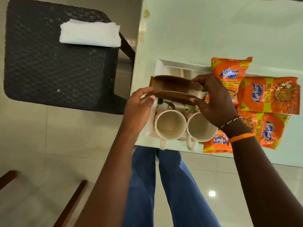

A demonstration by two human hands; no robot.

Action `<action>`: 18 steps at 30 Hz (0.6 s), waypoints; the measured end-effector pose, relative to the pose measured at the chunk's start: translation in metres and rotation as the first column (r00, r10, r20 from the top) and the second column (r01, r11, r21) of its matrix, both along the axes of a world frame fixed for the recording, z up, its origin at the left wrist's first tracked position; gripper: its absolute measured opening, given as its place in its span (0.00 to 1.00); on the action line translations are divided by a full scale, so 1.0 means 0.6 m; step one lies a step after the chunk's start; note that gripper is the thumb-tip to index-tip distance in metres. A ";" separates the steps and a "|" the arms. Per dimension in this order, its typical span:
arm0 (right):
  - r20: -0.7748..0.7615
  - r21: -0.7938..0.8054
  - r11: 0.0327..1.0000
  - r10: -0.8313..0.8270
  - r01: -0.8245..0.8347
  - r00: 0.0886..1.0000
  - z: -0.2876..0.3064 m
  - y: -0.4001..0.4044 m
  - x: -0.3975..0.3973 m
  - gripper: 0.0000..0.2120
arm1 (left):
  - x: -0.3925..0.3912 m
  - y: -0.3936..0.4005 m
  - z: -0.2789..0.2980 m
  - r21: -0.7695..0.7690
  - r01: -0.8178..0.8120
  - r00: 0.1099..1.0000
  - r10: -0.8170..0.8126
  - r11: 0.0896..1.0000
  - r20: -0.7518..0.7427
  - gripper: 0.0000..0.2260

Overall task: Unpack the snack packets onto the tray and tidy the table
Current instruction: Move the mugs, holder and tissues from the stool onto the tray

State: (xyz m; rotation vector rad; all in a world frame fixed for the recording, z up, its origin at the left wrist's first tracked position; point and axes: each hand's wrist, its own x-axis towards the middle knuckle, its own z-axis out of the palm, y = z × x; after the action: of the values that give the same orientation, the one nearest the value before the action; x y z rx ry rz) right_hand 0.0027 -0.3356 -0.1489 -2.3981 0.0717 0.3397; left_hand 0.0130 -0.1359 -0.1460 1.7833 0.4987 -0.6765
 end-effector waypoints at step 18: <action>-0.155 0.016 0.993 0.116 -0.115 0.981 -0.016 -0.042 0.006 0.22 | -0.015 -0.070 -0.047 0.183 -0.043 0.993 0.061 0.982 -0.097 0.11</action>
State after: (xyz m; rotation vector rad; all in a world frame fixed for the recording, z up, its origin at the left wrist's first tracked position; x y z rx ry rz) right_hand 0.0061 -0.3606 -0.1588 -2.3707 0.0020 0.5809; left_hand 0.0042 -0.1780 -0.1741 1.9042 0.6925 -0.7066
